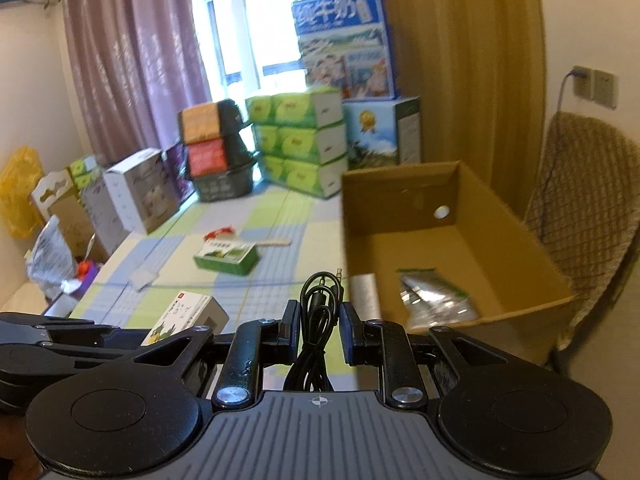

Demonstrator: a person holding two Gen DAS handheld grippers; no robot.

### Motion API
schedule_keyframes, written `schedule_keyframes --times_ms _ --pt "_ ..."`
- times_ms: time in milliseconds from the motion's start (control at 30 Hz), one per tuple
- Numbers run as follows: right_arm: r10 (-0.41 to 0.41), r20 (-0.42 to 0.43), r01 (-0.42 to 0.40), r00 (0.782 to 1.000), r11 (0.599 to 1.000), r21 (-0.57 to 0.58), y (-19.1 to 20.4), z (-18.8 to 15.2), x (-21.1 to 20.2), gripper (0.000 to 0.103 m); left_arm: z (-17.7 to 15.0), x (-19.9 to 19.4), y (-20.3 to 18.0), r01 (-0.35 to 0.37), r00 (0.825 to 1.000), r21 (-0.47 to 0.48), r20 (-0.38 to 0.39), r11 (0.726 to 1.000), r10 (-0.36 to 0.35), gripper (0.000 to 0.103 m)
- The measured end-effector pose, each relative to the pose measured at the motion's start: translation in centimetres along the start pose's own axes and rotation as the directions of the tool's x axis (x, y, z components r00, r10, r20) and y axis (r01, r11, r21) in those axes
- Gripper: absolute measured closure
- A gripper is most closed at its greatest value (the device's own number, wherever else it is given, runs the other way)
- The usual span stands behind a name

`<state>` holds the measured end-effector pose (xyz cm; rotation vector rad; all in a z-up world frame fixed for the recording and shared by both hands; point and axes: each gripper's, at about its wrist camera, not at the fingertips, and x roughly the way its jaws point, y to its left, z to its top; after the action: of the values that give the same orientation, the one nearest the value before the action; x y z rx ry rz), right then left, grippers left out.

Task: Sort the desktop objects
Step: 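Lower ointment box into cardboard box and open left tool while right tool drops cable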

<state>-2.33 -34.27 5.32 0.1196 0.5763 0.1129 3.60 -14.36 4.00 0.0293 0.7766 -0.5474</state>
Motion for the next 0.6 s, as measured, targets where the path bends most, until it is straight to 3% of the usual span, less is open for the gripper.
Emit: schedule_keyframes --times_ms 267,600 --pt "-0.074 0.046 0.072 0.996 0.997 0.036 -4.9 1.9 -2.0 0.086 2.5 0.7 -4.2 0.040 0.999 0.069 0.014 0.997 -0.041 0.070" --pt "-0.124 0.041 0.123 0.991 0.992 0.019 -9.0 3.6 -1.7 0.086 5.7 3.1 -8.2 0.071 0.997 0.106 0.013 0.992 -0.072 0.070"
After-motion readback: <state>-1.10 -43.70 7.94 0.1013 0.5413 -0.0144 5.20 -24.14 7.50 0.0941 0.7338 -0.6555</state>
